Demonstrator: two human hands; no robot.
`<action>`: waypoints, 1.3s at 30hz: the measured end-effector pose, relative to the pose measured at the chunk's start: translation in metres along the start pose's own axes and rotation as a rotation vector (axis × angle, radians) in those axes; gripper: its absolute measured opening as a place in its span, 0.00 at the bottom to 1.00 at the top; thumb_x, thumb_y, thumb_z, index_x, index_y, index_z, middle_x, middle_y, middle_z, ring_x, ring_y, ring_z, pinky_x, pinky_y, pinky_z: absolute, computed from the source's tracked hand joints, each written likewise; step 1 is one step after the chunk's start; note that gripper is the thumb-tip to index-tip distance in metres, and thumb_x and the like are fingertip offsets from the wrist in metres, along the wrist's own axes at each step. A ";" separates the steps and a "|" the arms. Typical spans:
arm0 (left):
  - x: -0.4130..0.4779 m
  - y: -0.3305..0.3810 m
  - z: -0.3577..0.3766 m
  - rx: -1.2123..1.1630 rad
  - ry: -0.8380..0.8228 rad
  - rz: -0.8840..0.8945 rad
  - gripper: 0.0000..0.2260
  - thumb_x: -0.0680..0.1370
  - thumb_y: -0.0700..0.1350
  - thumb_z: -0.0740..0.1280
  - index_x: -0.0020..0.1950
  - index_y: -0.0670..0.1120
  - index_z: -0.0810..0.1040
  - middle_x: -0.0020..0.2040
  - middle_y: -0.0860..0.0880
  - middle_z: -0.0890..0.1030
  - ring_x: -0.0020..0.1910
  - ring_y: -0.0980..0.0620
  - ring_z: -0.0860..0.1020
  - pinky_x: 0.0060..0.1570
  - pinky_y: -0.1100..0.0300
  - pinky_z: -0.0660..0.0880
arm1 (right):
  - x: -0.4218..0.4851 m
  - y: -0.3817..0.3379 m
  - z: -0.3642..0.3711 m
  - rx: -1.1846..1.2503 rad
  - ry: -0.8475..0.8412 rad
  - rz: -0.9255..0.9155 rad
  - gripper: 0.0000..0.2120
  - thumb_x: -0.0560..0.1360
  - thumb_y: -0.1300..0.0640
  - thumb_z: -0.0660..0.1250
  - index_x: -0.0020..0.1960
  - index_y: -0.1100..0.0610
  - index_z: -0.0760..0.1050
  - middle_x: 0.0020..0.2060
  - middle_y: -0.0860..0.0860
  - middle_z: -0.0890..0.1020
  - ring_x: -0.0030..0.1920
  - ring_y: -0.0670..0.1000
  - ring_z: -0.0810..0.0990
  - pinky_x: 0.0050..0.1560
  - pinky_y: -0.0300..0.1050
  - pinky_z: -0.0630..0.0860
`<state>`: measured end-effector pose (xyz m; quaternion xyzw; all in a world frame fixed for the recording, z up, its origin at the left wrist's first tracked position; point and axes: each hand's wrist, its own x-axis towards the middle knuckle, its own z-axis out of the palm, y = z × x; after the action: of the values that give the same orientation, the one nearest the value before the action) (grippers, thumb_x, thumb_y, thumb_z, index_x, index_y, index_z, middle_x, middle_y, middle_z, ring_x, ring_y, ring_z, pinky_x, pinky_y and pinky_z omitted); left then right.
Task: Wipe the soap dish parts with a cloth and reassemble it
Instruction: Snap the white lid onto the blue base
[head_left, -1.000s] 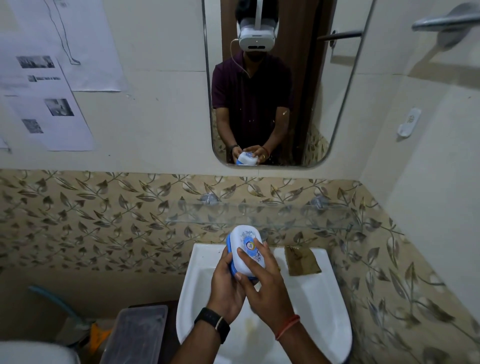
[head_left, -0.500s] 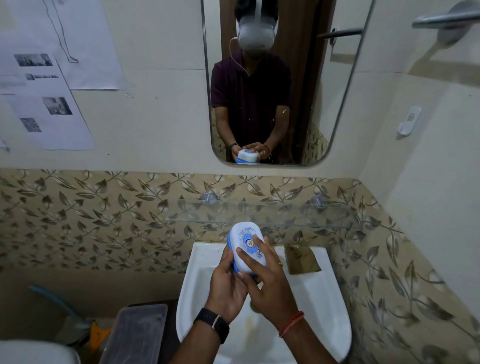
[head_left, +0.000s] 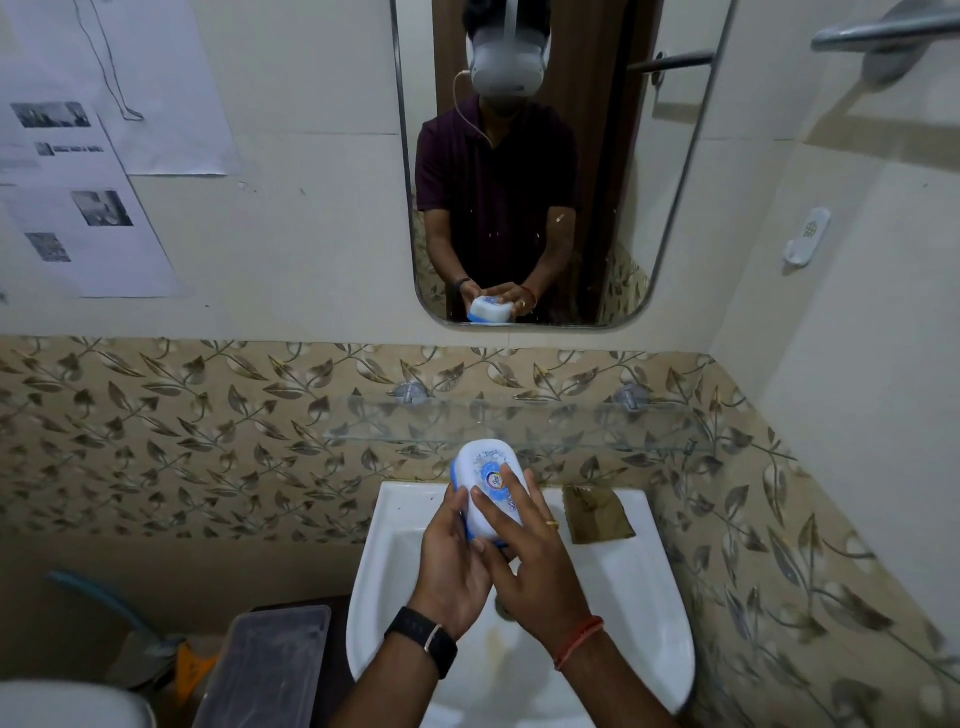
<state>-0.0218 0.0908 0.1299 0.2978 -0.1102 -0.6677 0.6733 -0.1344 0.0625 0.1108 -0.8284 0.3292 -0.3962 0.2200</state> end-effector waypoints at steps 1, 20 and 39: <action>0.000 0.001 0.000 0.008 -0.022 0.012 0.20 0.82 0.48 0.62 0.72 0.44 0.75 0.68 0.38 0.79 0.65 0.38 0.79 0.61 0.44 0.78 | 0.000 -0.001 -0.002 -0.001 -0.012 -0.003 0.29 0.79 0.61 0.63 0.76 0.40 0.64 0.80 0.42 0.54 0.81 0.52 0.46 0.74 0.46 0.62; -0.005 0.017 0.002 0.507 -0.131 -0.069 0.27 0.71 0.38 0.74 0.66 0.46 0.66 0.62 0.35 0.82 0.55 0.27 0.81 0.47 0.39 0.81 | 0.038 0.010 -0.057 0.844 0.164 0.657 0.09 0.78 0.63 0.68 0.56 0.55 0.82 0.55 0.57 0.85 0.52 0.52 0.85 0.44 0.43 0.81; 0.044 0.032 0.024 0.869 0.278 0.448 0.11 0.78 0.41 0.72 0.59 0.41 0.82 0.55 0.43 0.86 0.53 0.45 0.85 0.56 0.47 0.82 | 0.060 0.037 -0.056 0.571 0.449 0.649 0.17 0.73 0.61 0.75 0.61 0.58 0.81 0.48 0.48 0.86 0.43 0.34 0.84 0.39 0.27 0.79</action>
<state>-0.0043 0.0403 0.1555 0.6054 -0.3484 -0.3535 0.6222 -0.1643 -0.0119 0.1512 -0.4835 0.4881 -0.5506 0.4742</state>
